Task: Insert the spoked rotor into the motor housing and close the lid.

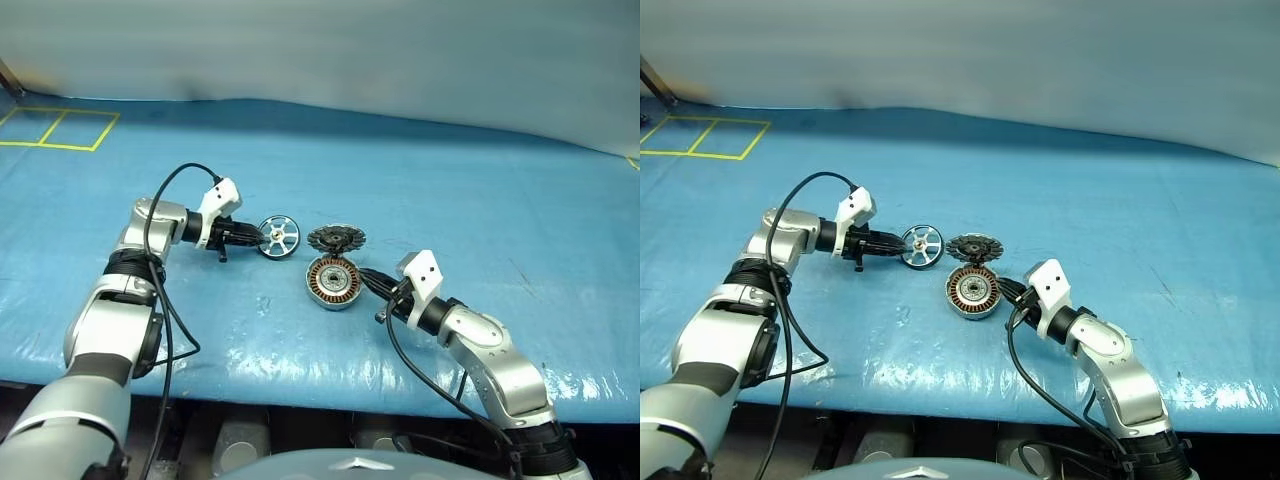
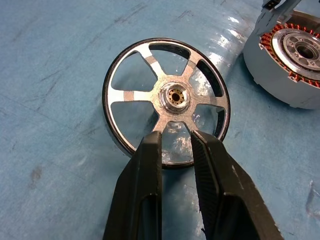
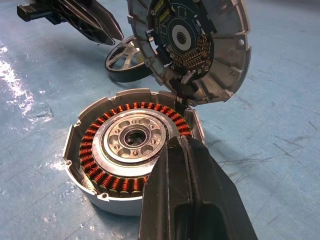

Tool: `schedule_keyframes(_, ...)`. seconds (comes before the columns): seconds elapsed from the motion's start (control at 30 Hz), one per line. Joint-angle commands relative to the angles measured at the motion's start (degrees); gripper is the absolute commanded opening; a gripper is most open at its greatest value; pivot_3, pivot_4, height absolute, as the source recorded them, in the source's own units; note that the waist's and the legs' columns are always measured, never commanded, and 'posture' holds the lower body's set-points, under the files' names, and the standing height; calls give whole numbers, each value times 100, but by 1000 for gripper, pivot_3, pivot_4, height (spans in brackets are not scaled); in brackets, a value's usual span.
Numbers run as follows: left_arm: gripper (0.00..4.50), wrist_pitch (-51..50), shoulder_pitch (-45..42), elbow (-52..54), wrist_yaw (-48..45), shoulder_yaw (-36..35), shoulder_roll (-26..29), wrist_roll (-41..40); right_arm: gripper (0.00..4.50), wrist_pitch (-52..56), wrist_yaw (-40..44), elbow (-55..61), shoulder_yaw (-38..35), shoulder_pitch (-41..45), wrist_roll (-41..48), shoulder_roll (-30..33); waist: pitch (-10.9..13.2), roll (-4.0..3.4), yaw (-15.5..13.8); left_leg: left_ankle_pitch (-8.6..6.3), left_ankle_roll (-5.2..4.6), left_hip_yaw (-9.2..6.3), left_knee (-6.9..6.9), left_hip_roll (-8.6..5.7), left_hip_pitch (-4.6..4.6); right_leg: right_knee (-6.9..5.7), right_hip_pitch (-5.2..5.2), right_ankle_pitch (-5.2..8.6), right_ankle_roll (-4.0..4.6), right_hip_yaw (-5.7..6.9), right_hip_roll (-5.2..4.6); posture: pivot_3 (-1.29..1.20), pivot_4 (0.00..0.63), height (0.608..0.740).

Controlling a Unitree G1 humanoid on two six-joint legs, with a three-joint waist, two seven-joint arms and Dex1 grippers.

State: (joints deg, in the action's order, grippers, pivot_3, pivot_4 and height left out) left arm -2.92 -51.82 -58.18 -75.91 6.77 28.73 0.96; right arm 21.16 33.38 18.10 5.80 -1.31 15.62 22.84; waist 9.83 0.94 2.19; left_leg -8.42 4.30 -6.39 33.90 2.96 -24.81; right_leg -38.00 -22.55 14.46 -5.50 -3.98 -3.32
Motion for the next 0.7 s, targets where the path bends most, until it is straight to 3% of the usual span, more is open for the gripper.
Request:
schedule_keyframes(0.03,951,333,-49,108,264,-30,-41,26,0,-96,16,117,-64,7,-18,49,0,0,3,0,0,0,0,0,0,0,0,0,0,0,0,0,150,740)
schedule_keyframes(0.27,951,869,-148,-140,690,132,-127,323,0,-91,-6,180,-69,-52,-40,40,0,0,1,0,0,0,2,0,0,0,0,0,0,0,0,0,150,740)
schedule_keyframes(0.4,1824,1198,-177,-287,878,271,-133,554,0,-93,-16,203,-75,-80,-52,32,0,0,-3,0,0,0,1,0,0,0,1,0,0,0,0,0,150,740)
schedule_keyframes(0.7,1824,1335,-181,-441,764,318,-149,582,0,-112,-30,158,-67,-69,-84,17,0,0,-1,0,0,0,2,-1,0,0,1,0,0,0,0,0,150,740)
